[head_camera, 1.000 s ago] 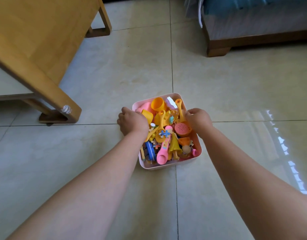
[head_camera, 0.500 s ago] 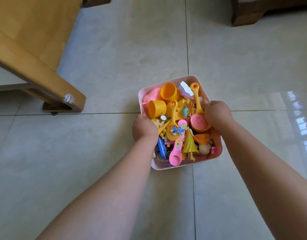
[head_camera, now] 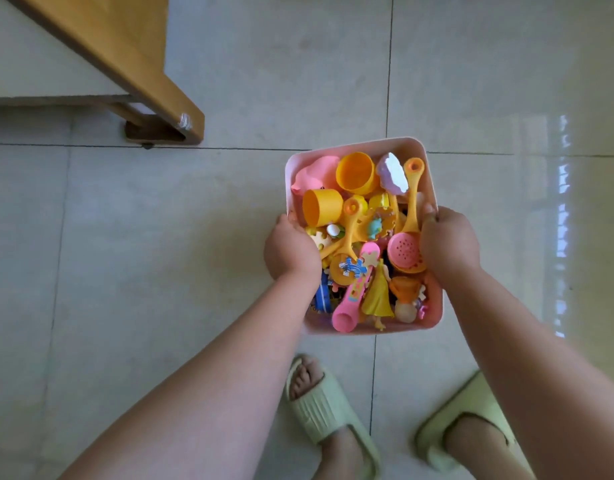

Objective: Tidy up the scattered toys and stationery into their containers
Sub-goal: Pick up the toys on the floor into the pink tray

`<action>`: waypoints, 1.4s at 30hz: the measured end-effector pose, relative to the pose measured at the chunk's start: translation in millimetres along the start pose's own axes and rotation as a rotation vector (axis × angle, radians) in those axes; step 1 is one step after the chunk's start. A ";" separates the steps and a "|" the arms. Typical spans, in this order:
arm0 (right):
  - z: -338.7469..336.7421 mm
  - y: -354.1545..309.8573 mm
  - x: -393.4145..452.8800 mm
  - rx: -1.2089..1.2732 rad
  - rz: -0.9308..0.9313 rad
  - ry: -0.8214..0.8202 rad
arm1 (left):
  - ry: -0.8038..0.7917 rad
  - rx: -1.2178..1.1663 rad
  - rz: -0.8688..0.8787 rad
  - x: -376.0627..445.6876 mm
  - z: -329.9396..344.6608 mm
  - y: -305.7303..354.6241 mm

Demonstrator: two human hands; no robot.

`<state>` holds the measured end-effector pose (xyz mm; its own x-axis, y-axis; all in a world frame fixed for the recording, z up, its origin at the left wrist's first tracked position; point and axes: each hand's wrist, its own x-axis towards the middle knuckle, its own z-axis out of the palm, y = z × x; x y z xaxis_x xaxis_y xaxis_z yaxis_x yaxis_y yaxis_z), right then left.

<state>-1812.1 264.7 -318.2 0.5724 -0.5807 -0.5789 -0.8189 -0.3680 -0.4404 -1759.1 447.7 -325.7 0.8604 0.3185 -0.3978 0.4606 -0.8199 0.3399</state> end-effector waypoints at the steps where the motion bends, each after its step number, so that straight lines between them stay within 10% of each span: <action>1: -10.5 -13.1 -15.4 -0.010 0.000 -0.008 | 0.000 -0.005 -0.017 -9.3 -22.6 1.7; 23: -58.5 -480.7 -341.5 -0.218 -0.477 -0.261 | 0.289 -0.122 -0.241 18.5 -596.2 -81.3; 42: 144.8 -798.6 -316.1 -0.607 -0.758 -0.308 | 0.279 -0.111 -0.462 337.5 -762.4 -176.7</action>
<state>-1332.8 847.3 117.1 0.8654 0.1394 -0.4812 -0.0702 -0.9172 -0.3921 -1383.9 1062.7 129.7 0.5812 0.7601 -0.2907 0.8114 -0.5144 0.2773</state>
